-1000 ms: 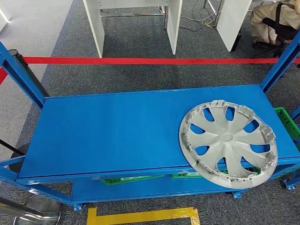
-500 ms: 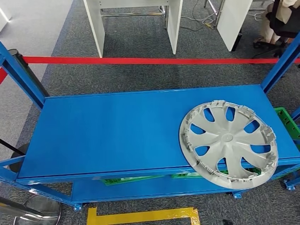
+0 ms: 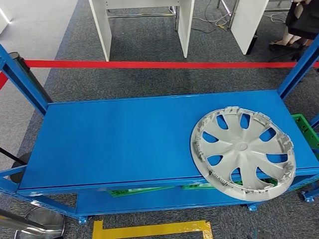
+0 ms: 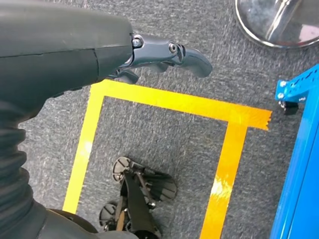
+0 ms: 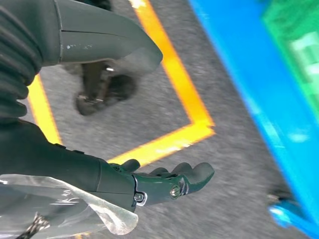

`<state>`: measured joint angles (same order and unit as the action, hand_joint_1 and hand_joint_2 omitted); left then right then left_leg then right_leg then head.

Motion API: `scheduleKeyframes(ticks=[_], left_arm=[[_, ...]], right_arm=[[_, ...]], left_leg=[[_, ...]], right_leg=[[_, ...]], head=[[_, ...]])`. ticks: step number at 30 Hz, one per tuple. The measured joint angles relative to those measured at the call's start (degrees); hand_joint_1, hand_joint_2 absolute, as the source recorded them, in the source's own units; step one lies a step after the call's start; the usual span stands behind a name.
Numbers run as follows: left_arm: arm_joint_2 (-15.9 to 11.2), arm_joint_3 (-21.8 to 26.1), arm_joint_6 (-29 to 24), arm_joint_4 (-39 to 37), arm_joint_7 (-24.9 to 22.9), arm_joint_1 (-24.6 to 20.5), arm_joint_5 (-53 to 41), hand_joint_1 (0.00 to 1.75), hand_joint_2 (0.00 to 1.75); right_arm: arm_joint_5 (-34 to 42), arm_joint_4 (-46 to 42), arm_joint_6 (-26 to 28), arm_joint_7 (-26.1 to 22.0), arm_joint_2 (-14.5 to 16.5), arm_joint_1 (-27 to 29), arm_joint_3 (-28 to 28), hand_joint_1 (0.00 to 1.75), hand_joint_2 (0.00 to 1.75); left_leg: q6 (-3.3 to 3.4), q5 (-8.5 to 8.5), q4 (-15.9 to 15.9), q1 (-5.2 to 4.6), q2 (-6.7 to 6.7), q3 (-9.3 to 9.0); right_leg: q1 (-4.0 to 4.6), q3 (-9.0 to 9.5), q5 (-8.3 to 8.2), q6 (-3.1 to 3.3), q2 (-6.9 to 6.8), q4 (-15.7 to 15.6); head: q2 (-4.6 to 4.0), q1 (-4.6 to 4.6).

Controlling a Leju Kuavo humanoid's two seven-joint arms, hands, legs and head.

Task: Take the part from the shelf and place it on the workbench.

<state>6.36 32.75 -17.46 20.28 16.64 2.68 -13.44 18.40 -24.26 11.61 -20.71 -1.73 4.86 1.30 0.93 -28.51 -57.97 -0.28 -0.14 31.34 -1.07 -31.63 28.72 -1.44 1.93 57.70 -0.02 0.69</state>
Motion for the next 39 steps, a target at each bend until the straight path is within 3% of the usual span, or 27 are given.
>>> scheduleKeyframes(ticks=[16,34,35,38,39], left_arm=[[2.0,4.0,-3.8,-2.9,3.0,-2.0,-4.4,0.00,1.75],[4.7,6.6,-6.9,-5.8,3.3,-3.4,-10.8,0.00,1.75],[4.9,6.7,-7.1,-6.0,3.2,-3.5,-11.1,0.00,1.75],[5.3,7.2,-7.5,-6.6,3.0,-3.8,-12.2,0.00,1.75],[5.5,7.4,-7.7,-6.7,2.9,-3.8,-12.5,0.00,1.75]], right_arm=[[-16.1,-27.4,10.0,-7.3,3.2,4.0,2.3,0.00,1.75],[-43.7,-53.0,21.0,-13.6,3.4,6.9,-1.1,0.00,1.75],[-45.4,-54.2,21.6,-13.9,3.3,7.1,-1.5,0.00,1.31],[-50.2,-57.4,23.5,-14.8,3.0,7.4,-2.8,0.00,1.31],[-51.8,-58.4,24.1,-15.0,2.8,7.5,-3.2,0.00,1.75]], left_leg=[[0.00,0.00,0.0,-0.01,0.00,0.00],[0.00,0.00,0.0,0.00,0.00,0.01],[0.00,0.00,0.0,0.00,-0.01,0.01],[0.00,0.00,0.0,0.00,0.00,0.01],[0.00,0.00,0.0,0.00,0.00,0.01]], right_leg=[[-0.01,0.01,0.00,-0.01,0.00,0.0],[0.00,-0.01,-0.01,-0.01,0.00,0.0],[0.00,-0.01,-0.01,-0.01,0.00,0.0],[-0.01,-0.01,-0.01,-0.01,0.00,0.0],[-0.01,-0.01,-0.01,-0.01,0.00,0.0]], head=[[0.00,0.00],[0.00,0.01],[0.00,-0.01],[0.00,0.01],[0.00,0.01]])
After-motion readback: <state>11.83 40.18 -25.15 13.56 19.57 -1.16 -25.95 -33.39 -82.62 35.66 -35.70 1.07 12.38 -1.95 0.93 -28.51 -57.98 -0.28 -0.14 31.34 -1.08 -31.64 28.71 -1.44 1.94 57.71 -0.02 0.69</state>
